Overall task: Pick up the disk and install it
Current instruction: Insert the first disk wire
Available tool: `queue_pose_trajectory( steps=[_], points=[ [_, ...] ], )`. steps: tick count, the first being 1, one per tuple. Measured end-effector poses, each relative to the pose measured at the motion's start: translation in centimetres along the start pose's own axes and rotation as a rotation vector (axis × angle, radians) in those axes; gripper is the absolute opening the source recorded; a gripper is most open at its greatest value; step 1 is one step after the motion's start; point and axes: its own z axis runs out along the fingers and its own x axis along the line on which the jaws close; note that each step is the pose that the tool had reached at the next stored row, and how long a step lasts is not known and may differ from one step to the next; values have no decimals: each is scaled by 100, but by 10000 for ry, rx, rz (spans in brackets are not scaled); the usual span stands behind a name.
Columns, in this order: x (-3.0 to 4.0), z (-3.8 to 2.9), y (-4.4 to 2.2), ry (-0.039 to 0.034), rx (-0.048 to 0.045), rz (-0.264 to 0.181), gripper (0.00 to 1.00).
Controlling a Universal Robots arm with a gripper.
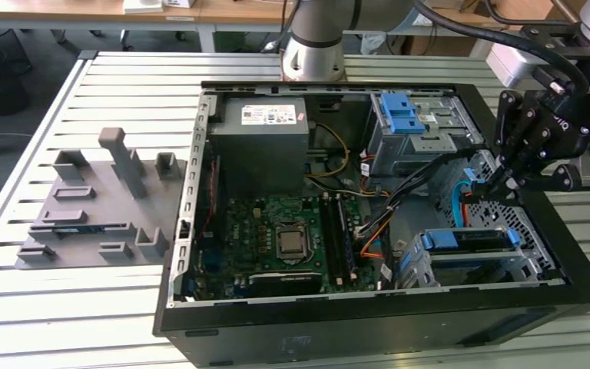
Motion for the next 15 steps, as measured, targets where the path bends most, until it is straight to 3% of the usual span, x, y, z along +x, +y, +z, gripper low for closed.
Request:
queue_pose_trajectory(
  steps=[1,2,4,5,15],
  points=[
    [-8,0,0,5,0,0,17],
    [-114,2,1,133,1,1,17],
    [-117,3,1,425,9,2,17],
    [-117,5,3,453,10,2,17],
    [-117,6,5,461,10,3,19]
  ],
)
